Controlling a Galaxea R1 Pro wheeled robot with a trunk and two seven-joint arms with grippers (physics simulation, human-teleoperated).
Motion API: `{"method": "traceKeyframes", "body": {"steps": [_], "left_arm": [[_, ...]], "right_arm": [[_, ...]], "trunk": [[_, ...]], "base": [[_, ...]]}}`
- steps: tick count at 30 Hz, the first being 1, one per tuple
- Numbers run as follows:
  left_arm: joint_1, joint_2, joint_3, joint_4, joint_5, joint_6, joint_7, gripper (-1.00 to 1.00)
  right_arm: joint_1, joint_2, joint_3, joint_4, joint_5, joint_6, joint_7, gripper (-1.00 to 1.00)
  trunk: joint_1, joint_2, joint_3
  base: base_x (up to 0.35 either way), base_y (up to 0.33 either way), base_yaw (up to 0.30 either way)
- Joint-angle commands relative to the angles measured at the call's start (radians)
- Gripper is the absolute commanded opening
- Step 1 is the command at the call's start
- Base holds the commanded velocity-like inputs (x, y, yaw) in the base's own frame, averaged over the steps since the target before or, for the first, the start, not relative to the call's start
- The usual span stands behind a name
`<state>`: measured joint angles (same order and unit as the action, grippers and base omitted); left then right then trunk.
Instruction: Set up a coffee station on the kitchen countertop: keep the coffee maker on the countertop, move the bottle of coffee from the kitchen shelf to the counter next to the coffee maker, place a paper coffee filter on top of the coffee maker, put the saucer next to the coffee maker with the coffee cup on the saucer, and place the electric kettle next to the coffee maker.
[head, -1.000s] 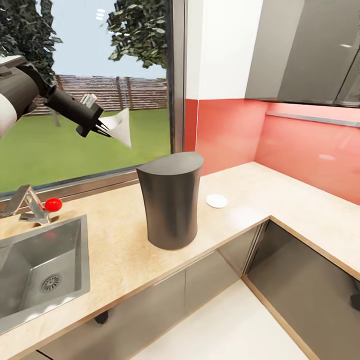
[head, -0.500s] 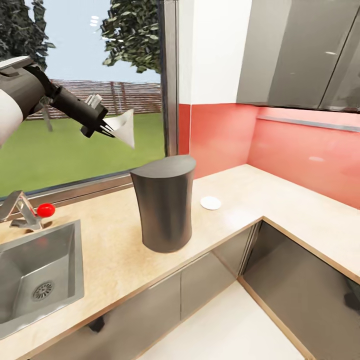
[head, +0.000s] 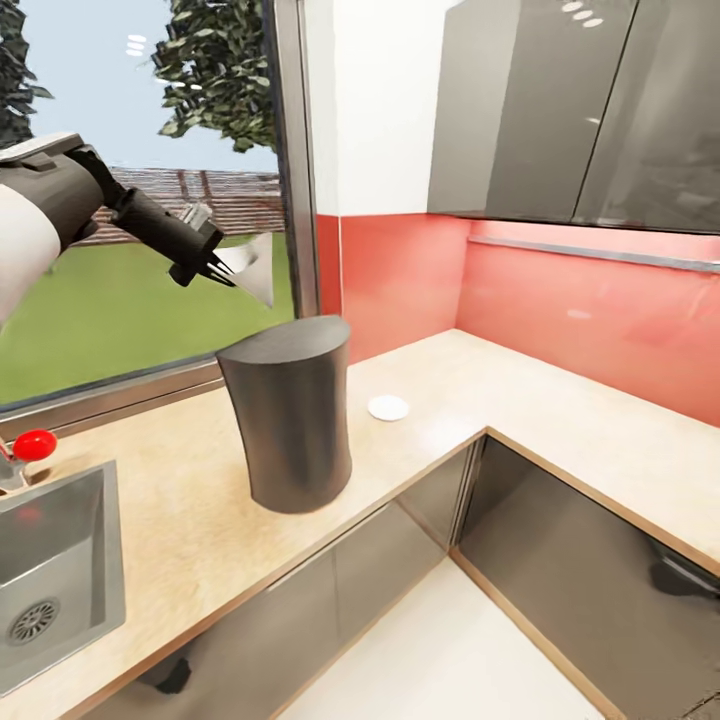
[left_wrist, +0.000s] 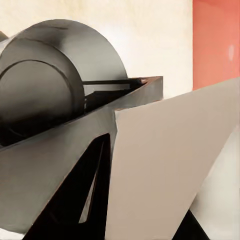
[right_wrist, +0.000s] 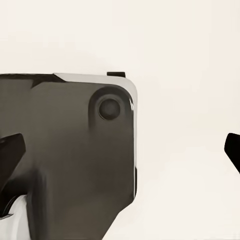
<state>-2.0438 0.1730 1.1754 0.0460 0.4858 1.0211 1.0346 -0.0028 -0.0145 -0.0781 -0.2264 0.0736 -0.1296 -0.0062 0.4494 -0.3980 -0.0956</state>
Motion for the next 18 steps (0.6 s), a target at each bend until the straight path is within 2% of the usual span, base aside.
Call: {"method": "traceKeyframes", "body": {"steps": [1, 10, 18], "left_arm": [[0.000, 0.001, -0.001, 0.001, 0.008, 0.002, 0.009, -1.00], [0.005, 0.009, -0.003, 0.000, 0.007, 0.002, 0.011, -1.00], [0.005, 0.011, 0.000, -0.001, 0.007, 0.002, 0.010, -1.00]], "right_arm": [[0.000, 0.001, -0.008, -0.001, 0.008, -0.002, 0.001, 1.00], [0.000, 0.001, -0.008, -0.001, 0.008, -0.002, 0.000, 1.00], [0.000, 0.001, -0.008, -0.001, 0.008, -0.002, 0.000, 1.00]], "trunk": [[0.001, -0.002, -0.001], [0.001, -0.002, 0.008], [0.001, -0.002, 0.010]], "base": [[0.000, 0.000, -0.234], [0.000, 0.000, -0.215], [0.000, 0.000, -0.033]]}}
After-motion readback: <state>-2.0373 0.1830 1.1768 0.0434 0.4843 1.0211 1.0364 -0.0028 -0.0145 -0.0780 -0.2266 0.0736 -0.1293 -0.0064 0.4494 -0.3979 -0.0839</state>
